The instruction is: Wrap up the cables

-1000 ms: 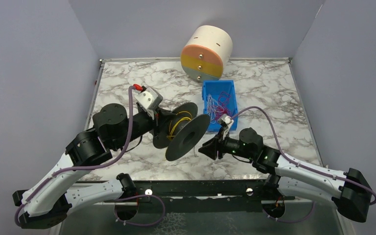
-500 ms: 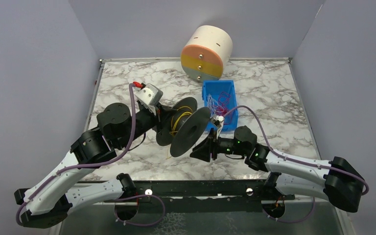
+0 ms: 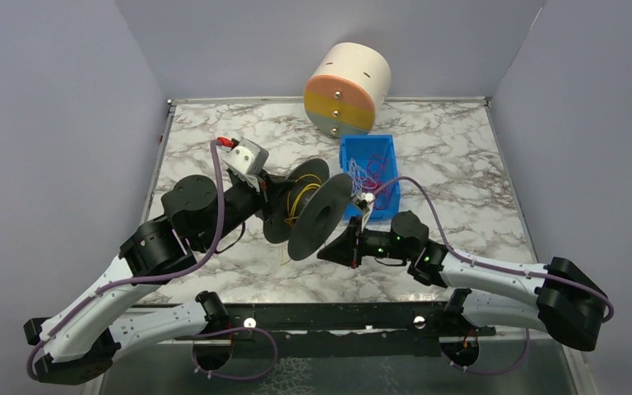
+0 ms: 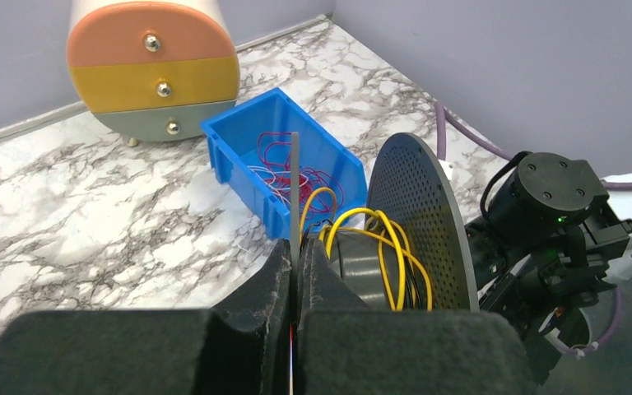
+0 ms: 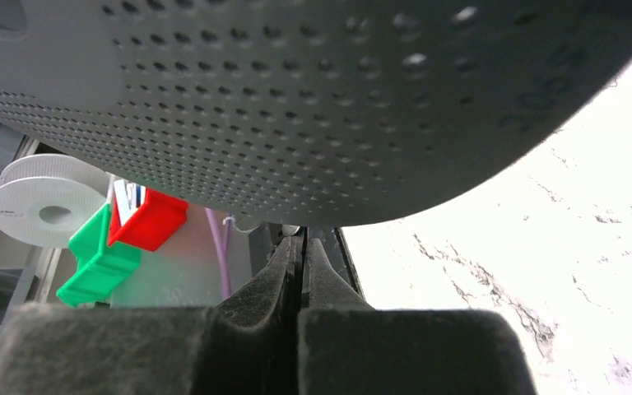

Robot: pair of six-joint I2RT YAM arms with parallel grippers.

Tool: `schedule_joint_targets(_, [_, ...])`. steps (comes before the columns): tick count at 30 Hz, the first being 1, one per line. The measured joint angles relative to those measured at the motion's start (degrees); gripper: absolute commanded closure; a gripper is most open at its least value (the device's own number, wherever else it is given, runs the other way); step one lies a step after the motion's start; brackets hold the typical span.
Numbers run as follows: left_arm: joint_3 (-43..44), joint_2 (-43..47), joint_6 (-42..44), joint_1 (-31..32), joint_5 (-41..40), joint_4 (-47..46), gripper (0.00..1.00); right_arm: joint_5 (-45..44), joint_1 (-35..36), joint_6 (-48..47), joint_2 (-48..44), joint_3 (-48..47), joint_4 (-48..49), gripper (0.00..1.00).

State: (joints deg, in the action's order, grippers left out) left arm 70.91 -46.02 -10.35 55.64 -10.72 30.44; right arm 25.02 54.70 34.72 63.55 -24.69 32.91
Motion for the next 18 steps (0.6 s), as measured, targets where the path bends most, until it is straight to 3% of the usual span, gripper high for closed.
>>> schedule_joint_targets(18, [-7.8,-3.8,-6.4,0.0,-18.5,-6.8,1.0,-4.9,9.5,1.9,7.0,-0.5,4.3,0.99])
